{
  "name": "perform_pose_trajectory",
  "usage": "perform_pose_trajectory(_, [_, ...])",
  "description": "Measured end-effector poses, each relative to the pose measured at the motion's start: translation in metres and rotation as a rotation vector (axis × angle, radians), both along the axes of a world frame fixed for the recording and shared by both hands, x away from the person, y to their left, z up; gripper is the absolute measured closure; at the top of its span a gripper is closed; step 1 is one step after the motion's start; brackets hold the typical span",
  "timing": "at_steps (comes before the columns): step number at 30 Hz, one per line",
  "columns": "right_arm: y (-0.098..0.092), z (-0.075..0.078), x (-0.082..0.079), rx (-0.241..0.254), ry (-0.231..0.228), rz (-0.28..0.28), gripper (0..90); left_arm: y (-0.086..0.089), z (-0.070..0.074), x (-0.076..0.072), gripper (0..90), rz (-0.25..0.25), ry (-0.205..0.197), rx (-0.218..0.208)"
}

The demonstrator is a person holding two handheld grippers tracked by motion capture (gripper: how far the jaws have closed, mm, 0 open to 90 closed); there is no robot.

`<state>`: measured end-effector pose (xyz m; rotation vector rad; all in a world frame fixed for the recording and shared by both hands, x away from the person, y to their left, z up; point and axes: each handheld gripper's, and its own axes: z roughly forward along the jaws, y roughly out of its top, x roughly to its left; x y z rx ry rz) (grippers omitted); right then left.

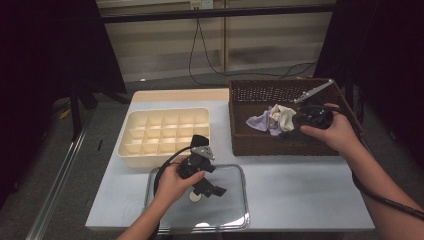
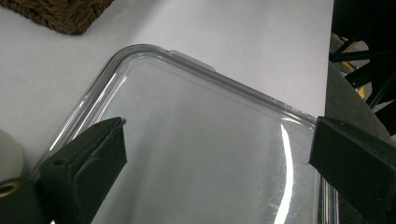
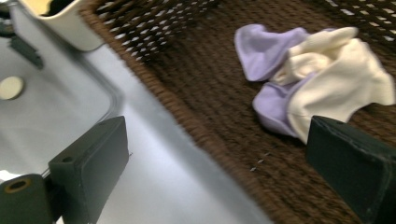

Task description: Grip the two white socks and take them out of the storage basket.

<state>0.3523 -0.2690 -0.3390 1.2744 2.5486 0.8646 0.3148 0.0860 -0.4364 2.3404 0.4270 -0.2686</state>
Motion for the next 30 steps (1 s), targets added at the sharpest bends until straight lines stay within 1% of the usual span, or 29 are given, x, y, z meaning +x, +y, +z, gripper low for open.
perform_pose_trajectory(1, [-0.001,0.000,0.003,-0.005,-0.005,-0.004,6.1,0.000,0.000,0.000,3.7,-0.001,0.000,-0.002])
perform_pose_trajectory(3, [-0.003,-0.001,0.008,-0.017,0.009,-0.016,6.2,0.000,0.000,0.001,3.7,-0.009,-0.002,-0.003])
perform_pose_trajectory(4, [-0.004,-0.002,0.011,-0.022,0.004,-0.016,6.2,-0.001,-0.001,0.000,3.7,0.004,0.003,-0.006])
perform_pose_trajectory(7, [-0.007,-0.005,0.019,-0.025,0.014,-0.037,6.3,-0.001,-0.001,0.001,3.7,-0.015,-0.006,0.005])
perform_pose_trajectory(8, [-0.008,-0.006,0.021,-0.025,0.011,-0.040,6.6,-0.001,-0.001,0.001,3.7,-0.018,0.000,0.003])
perform_pose_trajectory(10, [-0.010,-0.009,0.026,-0.021,0.021,-0.054,6.6,-0.001,-0.001,0.002,3.7,-0.021,0.002,0.003])
perform_pose_trajectory(11, [-0.011,-0.011,0.029,-0.021,0.022,-0.062,7.1,-0.001,-0.002,0.001,3.7,-0.008,0.006,-0.001])
perform_pose_trajectory(12, [-0.012,-0.013,0.032,-0.021,0.022,-0.064,8.0,-0.001,-0.002,0.001,3.7,-0.008,0.000,0.001])
perform_pose_trajectory(18, [-0.017,-0.021,0.050,-0.045,0.022,-0.085,10.0,-0.002,-0.002,0.001,3.7,-0.017,0.001,0.002])
perform_pose_trajectory(20, [-0.018,-0.024,0.056,-0.041,0.019,-0.089,14.0,-0.002,-0.002,0.001,3.7,-0.019,-0.001,0.003])
perform_pose_trajectory(21, [-0.020,-0.026,0.059,-0.035,0.019,-0.083,16.5,-0.002,-0.003,0.001,3.7,-0.011,-0.004,0.001])
perform_pose_trajectory(22, [-0.020,-0.027,0.062,-0.026,0.029,-0.089,17.0,-0.002,-0.003,0.001,3.7,-0.012,-0.002,0.001])
perform_pose_trajectory(23, [-0.021,-0.029,0.065,-0.025,0.029,-0.090,17.0,-0.002,-0.003,0.001,3.7,-0.010,-0.003,0.000])
perform_pose_trajectory(26, [-0.024,-0.034,0.075,-0.045,0.028,-0.103,19.1,-0.002,-0.003,0.001,3.7,-0.010,-0.001,0.005])
perform_pose_trajectory(27, [-0.025,-0.035,0.078,-0.045,0.023,-0.113,19.4,-0.002,-0.003,0.002,3.7,-0.014,-0.002,0.010])
perform_pose_trajectory(29, [-0.027,-0.037,0.083,-0.043,0.034,-0.129,20.5,-0.002,-0.004,0.001,3.7,-0.012,-0.001,0.004])
perform_pose_trajectory(30, [-0.027,-0.038,0.086,-0.050,0.027,-0.124,20.5,-0.003,-0.004,0.001,3.7,-0.012,-0.001,0.004])
